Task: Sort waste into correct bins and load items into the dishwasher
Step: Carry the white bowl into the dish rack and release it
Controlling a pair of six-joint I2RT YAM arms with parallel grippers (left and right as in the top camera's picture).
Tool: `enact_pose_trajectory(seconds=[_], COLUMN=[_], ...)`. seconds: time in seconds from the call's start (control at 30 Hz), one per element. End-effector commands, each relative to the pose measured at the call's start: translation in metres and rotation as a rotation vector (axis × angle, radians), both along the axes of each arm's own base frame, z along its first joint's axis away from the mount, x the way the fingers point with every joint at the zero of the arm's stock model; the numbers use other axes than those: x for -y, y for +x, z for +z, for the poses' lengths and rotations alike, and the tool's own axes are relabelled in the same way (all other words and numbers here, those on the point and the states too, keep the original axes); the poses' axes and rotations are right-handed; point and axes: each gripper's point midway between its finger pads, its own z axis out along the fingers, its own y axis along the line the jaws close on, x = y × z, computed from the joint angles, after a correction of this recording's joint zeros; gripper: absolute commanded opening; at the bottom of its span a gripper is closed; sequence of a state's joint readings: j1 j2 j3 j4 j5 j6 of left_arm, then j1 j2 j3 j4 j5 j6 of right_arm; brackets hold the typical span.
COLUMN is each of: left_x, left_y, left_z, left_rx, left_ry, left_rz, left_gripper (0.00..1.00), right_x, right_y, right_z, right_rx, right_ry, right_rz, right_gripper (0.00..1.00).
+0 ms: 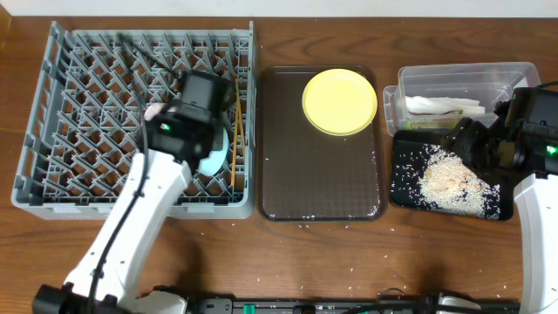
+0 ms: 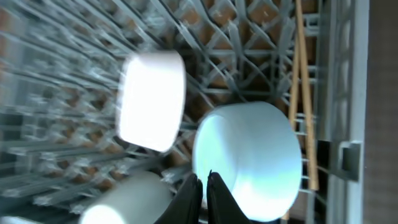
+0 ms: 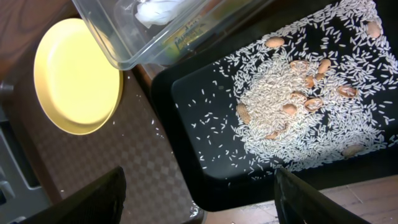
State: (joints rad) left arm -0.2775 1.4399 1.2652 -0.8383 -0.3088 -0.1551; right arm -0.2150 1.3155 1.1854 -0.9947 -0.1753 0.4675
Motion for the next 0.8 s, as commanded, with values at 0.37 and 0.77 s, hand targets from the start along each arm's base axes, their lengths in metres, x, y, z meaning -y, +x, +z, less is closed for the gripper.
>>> enact_pose_trajectory(seconds=[0.37,0.77], left_x=[0.074,-0.032], left_y=[-0.018,0.000], left_z=[-0.074,-0.003], left_rx=[-0.342,-0.040], left_ry=[-0.496,-0.232], left_rz=[-0.171,0.081], left_gripper=[0.08,0.09], right_x=[-0.003,-0.003], right_y=[0.002,0.002], right_z=[0.004,0.004], right_rx=[0.011,0.011], right_ry=[0.016,0.016], right_rz=[0.002,0.001], right_gripper=[0.74,0.74])
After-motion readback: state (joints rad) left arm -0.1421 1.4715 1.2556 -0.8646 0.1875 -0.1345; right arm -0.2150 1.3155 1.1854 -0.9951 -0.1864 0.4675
